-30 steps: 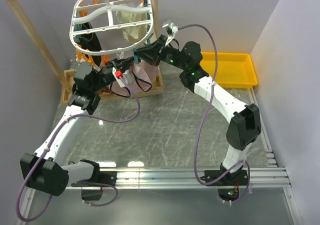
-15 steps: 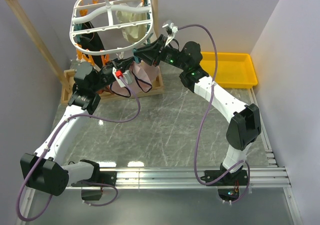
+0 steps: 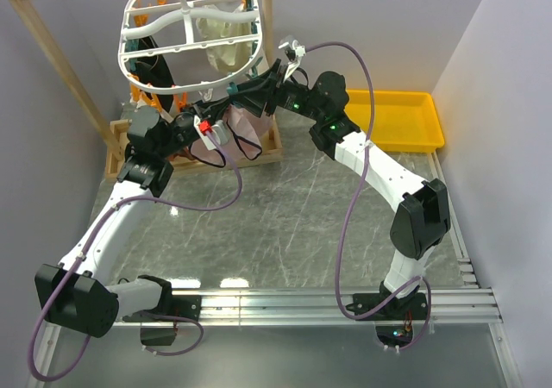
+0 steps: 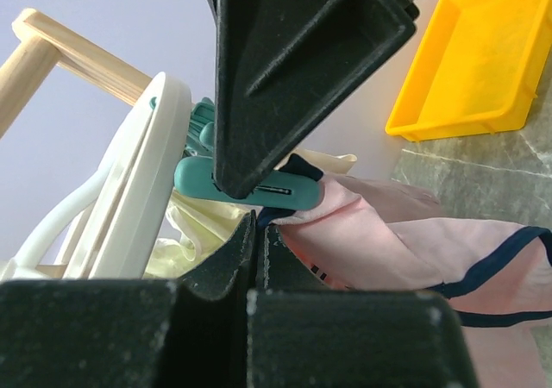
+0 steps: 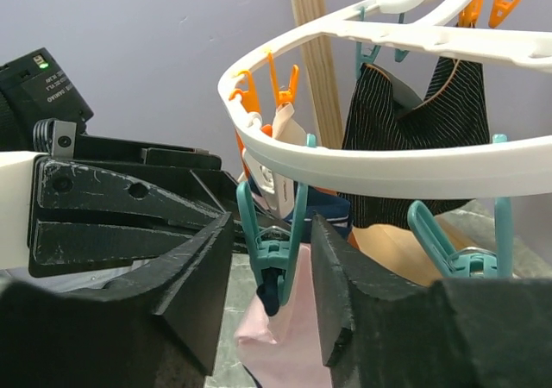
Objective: Clip the underwear to the hanger
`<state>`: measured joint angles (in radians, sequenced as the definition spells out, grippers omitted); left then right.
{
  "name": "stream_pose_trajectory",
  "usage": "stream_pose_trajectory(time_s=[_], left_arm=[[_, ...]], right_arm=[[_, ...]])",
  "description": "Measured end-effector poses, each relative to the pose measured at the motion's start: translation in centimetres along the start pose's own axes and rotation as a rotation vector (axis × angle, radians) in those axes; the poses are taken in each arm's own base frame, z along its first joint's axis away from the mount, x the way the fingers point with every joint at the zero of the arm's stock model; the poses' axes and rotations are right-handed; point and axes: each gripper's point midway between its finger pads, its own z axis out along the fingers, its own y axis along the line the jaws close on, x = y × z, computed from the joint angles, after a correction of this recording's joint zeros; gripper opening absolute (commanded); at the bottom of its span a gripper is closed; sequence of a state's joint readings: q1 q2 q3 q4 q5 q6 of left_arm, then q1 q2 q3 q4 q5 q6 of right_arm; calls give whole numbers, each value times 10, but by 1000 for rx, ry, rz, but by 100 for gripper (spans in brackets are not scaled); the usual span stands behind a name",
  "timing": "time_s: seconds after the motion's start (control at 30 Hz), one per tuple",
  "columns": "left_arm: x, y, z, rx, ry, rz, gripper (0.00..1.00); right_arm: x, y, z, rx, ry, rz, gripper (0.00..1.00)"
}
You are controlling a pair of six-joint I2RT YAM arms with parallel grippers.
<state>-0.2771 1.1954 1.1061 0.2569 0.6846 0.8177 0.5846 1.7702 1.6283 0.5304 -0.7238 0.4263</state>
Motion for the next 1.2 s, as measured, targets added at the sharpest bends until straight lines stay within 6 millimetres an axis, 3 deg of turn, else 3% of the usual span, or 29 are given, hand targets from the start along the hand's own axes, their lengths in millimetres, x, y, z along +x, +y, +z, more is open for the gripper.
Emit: stream_pose_trajectory(time_s=[0.13, 0.3, 0.47, 0.57, 0.73, 1.0, 1.07, 1.1, 1.2], left_arm=[[-2, 2, 0, -3, -3, 4, 0], [-1, 2, 0, -2, -2, 12, 0], [3, -2, -1, 17, 15, 26, 1], [7, -8, -3, 41, 34, 30, 8], [10, -19, -11, 86, 67, 37, 37], [12, -39, -27, 165, 122, 31, 64], [10, -44, -33, 183, 135, 22, 92], [9, -46, -36, 191, 141, 22, 98], [2, -53, -50, 209, 160, -6, 99]], right_arm=[[0, 0, 0, 0, 0, 4, 57], [0, 0, 0, 4, 4, 23, 78], [1, -2, -2, 19, 16, 43, 87], [2, -1, -6, 32, 38, 59, 90], [-2, 7, -15, 52, 78, 50, 94], [-5, 25, -37, 71, 133, 33, 96], [-2, 28, -42, 77, 148, 37, 97], [0, 29, -44, 80, 156, 39, 97], [7, 33, -53, 93, 188, 48, 98]])
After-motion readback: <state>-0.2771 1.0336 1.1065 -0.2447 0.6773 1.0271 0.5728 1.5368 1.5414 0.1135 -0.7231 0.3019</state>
